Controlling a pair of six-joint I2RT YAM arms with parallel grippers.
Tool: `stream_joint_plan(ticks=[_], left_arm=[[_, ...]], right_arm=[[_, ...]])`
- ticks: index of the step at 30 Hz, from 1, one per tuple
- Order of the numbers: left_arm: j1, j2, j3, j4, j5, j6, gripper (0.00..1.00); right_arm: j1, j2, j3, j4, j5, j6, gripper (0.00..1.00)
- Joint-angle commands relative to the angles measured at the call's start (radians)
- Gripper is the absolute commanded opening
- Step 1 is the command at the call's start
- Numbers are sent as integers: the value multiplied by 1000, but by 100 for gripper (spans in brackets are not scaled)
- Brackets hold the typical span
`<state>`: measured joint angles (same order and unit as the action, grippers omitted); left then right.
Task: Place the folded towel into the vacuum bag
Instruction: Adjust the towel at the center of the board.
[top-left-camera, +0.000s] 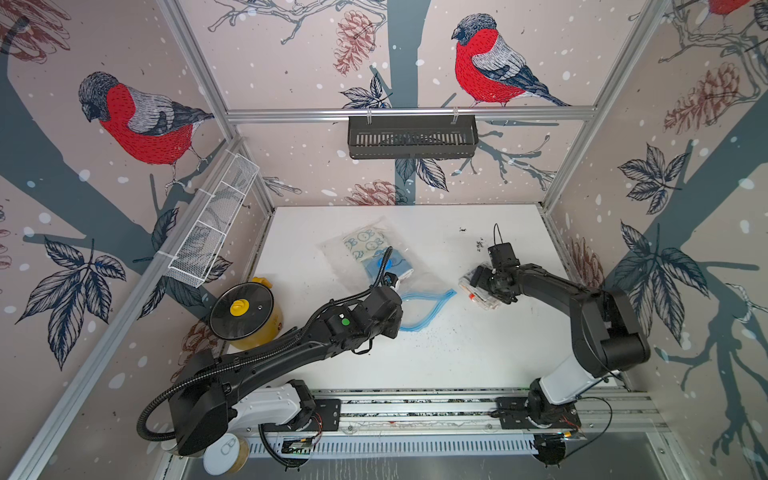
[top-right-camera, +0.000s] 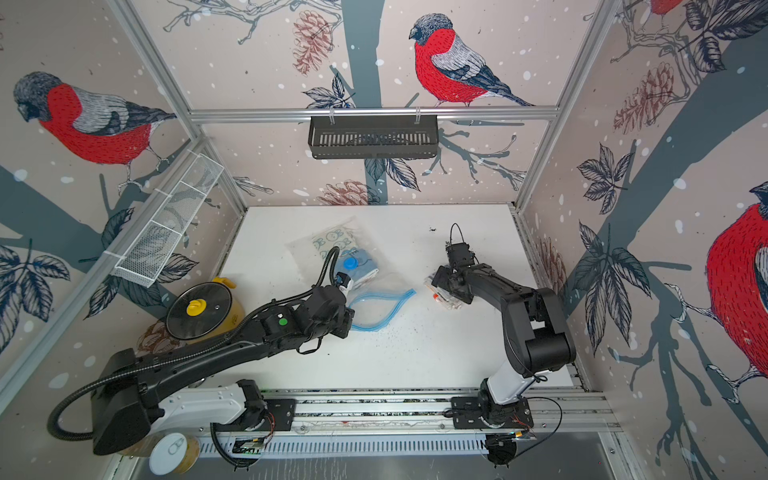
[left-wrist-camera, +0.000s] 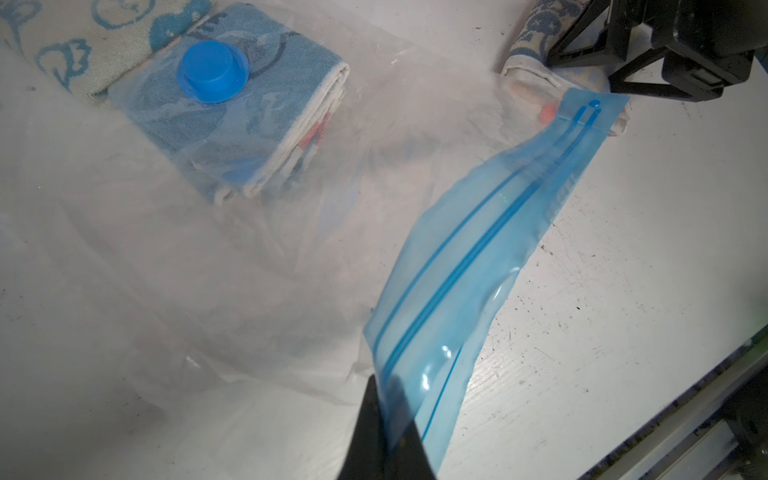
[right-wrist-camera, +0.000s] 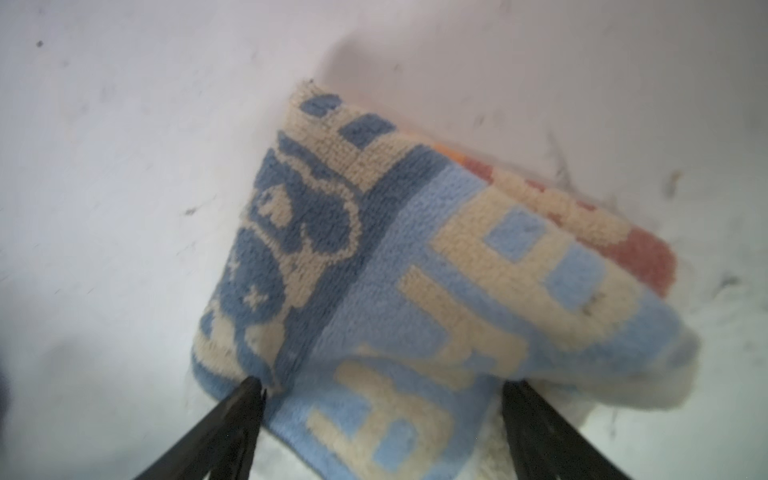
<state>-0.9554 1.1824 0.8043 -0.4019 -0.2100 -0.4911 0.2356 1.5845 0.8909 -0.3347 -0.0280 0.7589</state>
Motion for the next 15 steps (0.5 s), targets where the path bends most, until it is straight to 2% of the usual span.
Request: stream_joint_plan(ticks=[1, 5, 8, 15], left_arm=[[2, -1, 1, 33, 31, -3, 0], [2, 27, 2, 61, 92, -7, 0], [-3, 52, 3, 86, 129, -25, 0], [-19, 108, 35, 99, 134, -29, 0]], right_arm=[[-13, -84, 3, -80, -5, 92, 91], [-57, -208, -21, -138, 15, 103, 91], [-97, -270, -71, -135, -18, 89, 90], [-131, -228, -76, -124, -45, -25, 86]])
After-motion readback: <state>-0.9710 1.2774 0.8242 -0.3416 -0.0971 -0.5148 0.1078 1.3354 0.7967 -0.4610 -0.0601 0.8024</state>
